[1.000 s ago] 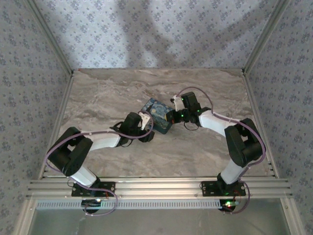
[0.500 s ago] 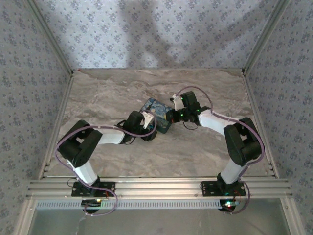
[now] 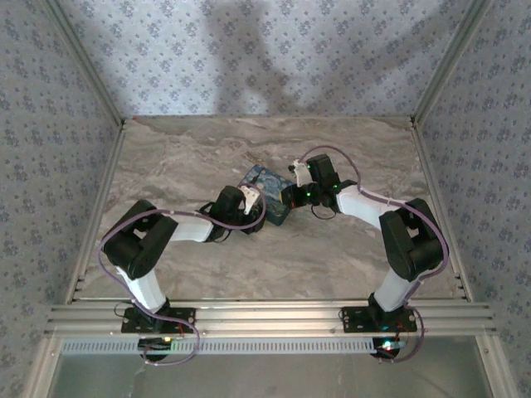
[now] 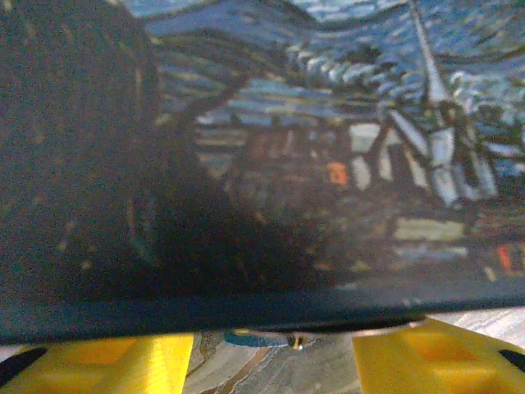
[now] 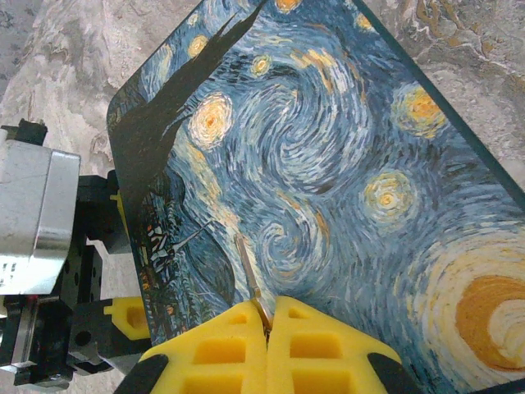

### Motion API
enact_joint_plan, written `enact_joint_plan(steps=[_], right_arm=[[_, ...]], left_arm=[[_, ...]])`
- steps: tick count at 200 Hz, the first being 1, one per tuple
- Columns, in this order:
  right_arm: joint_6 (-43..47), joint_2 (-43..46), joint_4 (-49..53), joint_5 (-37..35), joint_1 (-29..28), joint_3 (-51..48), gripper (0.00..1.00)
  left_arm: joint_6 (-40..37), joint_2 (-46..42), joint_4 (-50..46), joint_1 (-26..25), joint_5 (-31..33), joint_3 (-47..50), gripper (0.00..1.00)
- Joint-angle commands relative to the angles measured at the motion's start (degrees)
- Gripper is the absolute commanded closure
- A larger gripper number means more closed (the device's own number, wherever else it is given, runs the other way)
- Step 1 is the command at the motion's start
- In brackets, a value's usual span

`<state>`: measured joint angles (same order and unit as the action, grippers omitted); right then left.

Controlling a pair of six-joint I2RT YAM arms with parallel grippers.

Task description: Unlock the padlock with the key

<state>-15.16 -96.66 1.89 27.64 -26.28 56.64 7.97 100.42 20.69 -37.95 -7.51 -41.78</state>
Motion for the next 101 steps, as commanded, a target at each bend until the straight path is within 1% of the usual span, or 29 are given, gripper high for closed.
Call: enact_joint_plan(steps=[1, 48, 101], right_arm=[[0.48, -1.86, 3.01, -1.89, -0.32, 0.2, 1.0], [0.48, -1.69, 3.03, -1.8, -0.33, 0.01, 1.0], [0.44, -1.6, 2.92, -1.73, -0.36, 0.05, 1.0]], left_arm=[[1.15, 1.62, 3.08, -0.47, -2.84, -1.1, 0.5], [1.88, 1.09, 3.41, -1.25, -2.89, -0.91, 0.56], [2.23, -0.46, 3.46, -2.35, -2.49, -0.92, 0.58]])
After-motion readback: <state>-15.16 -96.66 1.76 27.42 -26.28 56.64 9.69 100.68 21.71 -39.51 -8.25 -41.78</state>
